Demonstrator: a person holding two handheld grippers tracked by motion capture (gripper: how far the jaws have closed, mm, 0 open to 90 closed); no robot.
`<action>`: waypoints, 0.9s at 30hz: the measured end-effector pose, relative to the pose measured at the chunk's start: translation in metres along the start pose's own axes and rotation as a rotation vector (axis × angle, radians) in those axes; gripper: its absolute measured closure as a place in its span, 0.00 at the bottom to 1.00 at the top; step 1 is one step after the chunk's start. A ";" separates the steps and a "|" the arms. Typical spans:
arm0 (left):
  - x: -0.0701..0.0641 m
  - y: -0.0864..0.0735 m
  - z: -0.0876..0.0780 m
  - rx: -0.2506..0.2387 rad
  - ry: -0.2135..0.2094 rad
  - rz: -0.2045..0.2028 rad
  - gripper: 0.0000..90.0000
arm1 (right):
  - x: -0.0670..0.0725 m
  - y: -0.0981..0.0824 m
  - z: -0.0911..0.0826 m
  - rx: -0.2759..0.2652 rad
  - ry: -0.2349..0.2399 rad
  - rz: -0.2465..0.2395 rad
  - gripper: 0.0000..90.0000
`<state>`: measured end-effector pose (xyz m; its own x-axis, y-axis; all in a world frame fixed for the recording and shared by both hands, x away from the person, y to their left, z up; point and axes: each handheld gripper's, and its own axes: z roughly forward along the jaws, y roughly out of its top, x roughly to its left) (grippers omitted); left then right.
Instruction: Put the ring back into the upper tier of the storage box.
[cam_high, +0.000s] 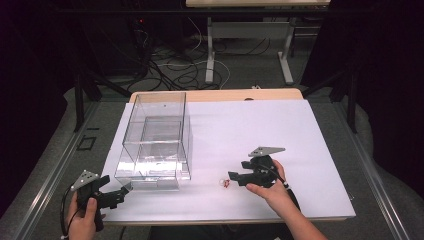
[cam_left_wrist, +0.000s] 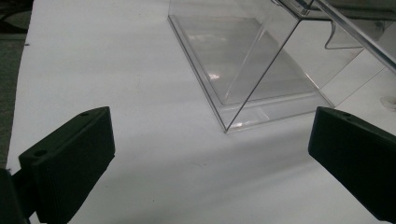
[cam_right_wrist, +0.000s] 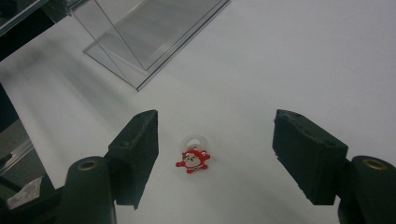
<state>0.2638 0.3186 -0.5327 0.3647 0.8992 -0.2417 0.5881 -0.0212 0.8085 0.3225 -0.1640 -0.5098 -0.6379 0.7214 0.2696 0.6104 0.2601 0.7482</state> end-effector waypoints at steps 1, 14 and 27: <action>0.000 0.000 0.000 0.000 0.000 0.000 0.01 | 0.000 -0.001 0.002 -0.002 0.002 -0.002 0.34; 0.000 0.000 0.000 0.000 -0.002 0.001 0.01 | 0.005 -0.004 0.023 0.099 0.015 -0.028 0.33; 0.001 0.000 0.000 -0.001 -0.001 -0.003 0.01 | 0.005 -0.009 0.038 0.159 0.001 -0.029 0.35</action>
<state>0.2639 0.3191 -0.5330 0.3634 0.8989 -0.2449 0.5886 -0.0178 0.8082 0.3320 -0.1383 -0.5380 -0.6571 0.7113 0.2497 0.6580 0.3796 0.6503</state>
